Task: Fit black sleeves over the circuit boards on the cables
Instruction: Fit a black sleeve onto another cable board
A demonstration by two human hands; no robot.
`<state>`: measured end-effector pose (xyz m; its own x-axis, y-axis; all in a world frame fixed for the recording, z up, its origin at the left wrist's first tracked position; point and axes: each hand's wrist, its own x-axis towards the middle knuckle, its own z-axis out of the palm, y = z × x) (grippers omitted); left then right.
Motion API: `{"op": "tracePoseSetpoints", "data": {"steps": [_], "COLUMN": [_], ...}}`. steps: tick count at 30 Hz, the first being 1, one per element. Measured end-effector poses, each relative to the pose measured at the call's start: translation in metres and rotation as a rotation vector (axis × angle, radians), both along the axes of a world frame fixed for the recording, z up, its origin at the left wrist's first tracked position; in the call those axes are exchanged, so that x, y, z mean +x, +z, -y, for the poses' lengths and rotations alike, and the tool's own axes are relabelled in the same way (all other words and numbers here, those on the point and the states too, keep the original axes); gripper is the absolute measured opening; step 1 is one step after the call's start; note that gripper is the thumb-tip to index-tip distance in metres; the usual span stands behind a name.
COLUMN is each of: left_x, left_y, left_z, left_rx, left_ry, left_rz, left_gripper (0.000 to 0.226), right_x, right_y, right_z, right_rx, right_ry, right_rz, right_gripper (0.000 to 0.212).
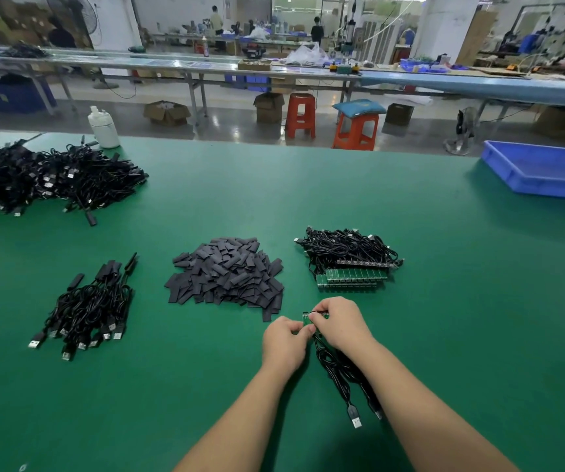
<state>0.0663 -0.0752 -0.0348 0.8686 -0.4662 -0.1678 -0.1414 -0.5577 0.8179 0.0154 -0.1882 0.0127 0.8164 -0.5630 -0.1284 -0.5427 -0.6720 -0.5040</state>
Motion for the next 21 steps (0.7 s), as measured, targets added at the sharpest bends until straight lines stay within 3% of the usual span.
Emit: {"op": "tracePoseSetpoints", "data": {"steps": [15,21], "left_x": [-0.0031,-0.0050], "left_y": [0.0063,0.0006], "left_z": [0.0040,0.0032], "left_rx": [0.079,-0.036], "left_ry": [-0.005,0.025], "left_rz": [0.041,0.051], "left_gripper": [0.059,0.060], "right_x": [0.0007,0.0012], "right_y": [-0.0058,-0.0094], "right_z": [-0.0036,-0.0015], "right_rx": [-0.072,-0.097], "right_ry": [-0.039,-0.066], "right_rz": [0.017,0.022], "right_gripper": [0.019,0.019]}}
